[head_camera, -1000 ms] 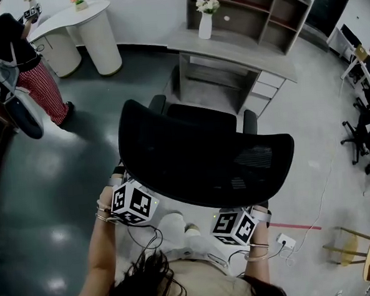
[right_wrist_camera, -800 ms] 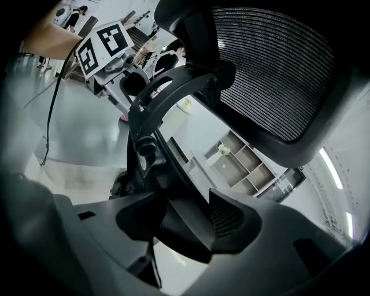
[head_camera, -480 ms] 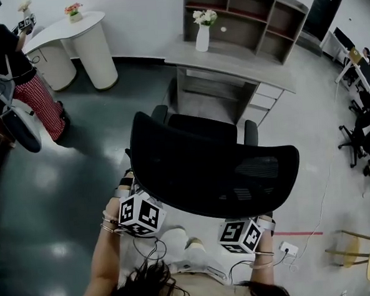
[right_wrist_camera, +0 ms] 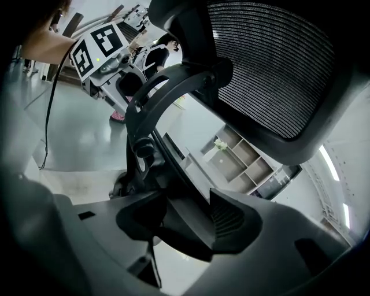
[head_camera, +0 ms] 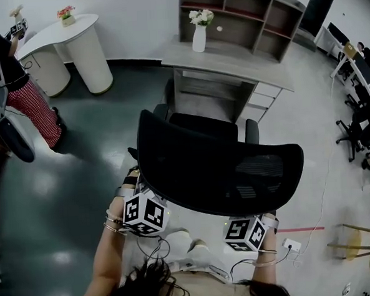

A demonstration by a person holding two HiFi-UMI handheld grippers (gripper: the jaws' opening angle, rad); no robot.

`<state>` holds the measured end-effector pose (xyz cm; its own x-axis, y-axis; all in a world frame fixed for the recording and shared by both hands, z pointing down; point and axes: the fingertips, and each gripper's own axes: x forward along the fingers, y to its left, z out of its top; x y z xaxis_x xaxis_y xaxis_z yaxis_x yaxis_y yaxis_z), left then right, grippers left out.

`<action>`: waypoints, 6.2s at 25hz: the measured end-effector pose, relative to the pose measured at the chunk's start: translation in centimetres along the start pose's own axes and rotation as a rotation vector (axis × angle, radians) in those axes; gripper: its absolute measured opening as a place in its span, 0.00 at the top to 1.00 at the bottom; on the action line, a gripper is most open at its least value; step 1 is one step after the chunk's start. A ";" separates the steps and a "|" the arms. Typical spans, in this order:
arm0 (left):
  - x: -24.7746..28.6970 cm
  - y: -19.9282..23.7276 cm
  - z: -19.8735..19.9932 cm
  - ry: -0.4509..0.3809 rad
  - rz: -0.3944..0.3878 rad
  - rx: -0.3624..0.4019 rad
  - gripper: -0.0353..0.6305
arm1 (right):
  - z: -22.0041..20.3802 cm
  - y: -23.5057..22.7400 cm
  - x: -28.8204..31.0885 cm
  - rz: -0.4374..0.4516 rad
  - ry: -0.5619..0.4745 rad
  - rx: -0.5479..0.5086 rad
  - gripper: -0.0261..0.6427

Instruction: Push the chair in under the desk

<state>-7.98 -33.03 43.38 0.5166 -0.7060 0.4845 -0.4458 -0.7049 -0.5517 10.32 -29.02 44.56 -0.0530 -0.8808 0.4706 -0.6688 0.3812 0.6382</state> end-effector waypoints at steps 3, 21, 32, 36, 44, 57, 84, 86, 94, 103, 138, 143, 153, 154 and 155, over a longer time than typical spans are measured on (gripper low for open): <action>0.3 0.7 -0.2 -0.007 -0.008 0.007 0.61 | 0.4 0.0 0.4 -0.012 0.001 0.010 0.61; 4.1 4.1 -0.5 -0.027 -0.019 0.017 0.61 | 1.6 -1.9 4.8 -0.021 0.021 0.023 0.61; 6.6 6.6 -0.5 -0.035 -0.014 0.012 0.61 | 2.5 -3.3 7.8 -0.034 0.001 0.009 0.61; 7.4 7.3 -0.5 -0.037 -0.011 0.010 0.61 | 2.8 -3.8 8.7 -0.034 -0.002 0.006 0.61; 9.3 9.1 -0.3 -0.036 -0.005 0.005 0.61 | 3.4 -5.2 10.9 -0.032 -0.006 0.005 0.61; 11.7 11.4 -0.3 -0.045 -0.004 -0.004 0.61 | 4.2 -6.7 14.0 -0.033 -0.010 0.011 0.61; 16.9 15.7 0.0 -0.055 0.019 -0.010 0.61 | 5.5 -10.0 19.8 -0.040 -0.042 0.008 0.61; 17.2 16.0 0.0 -0.053 0.020 -0.012 0.61 | 5.6 -10.3 20.3 -0.039 -0.044 0.006 0.61; 18.6 17.2 0.2 -0.060 0.025 -0.011 0.61 | 5.9 -11.2 21.9 -0.040 -0.047 0.004 0.61; 19.6 18.2 0.2 -0.061 0.025 -0.018 0.61 | 6.3 -11.8 23.2 -0.042 -0.049 0.003 0.61; 20.7 19.3 0.8 -0.055 0.023 -0.030 0.60 | 6.7 -13.0 24.5 -0.029 -0.072 0.014 0.61; 20.7 19.3 0.9 -0.056 0.028 -0.032 0.60 | 6.6 -13.3 24.5 -0.021 -0.077 0.015 0.61; 20.4 19.0 0.6 -0.065 0.039 -0.033 0.60 | 6.5 -12.7 24.2 -0.040 -0.078 -0.003 0.61; 20.4 19.0 0.6 -0.066 0.041 -0.032 0.60 | 6.5 -12.6 24.2 -0.044 -0.081 -0.008 0.61; 20.4 18.9 0.4 -0.065 0.044 -0.032 0.60 | 6.5 -12.6 24.1 -0.049 -0.087 -0.012 0.61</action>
<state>-5.57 -60.75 42.51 0.5419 -0.7308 0.4150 -0.4914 -0.6762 -0.5489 12.63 -56.91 43.93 -0.0856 -0.9193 0.3842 -0.6629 0.3404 0.6668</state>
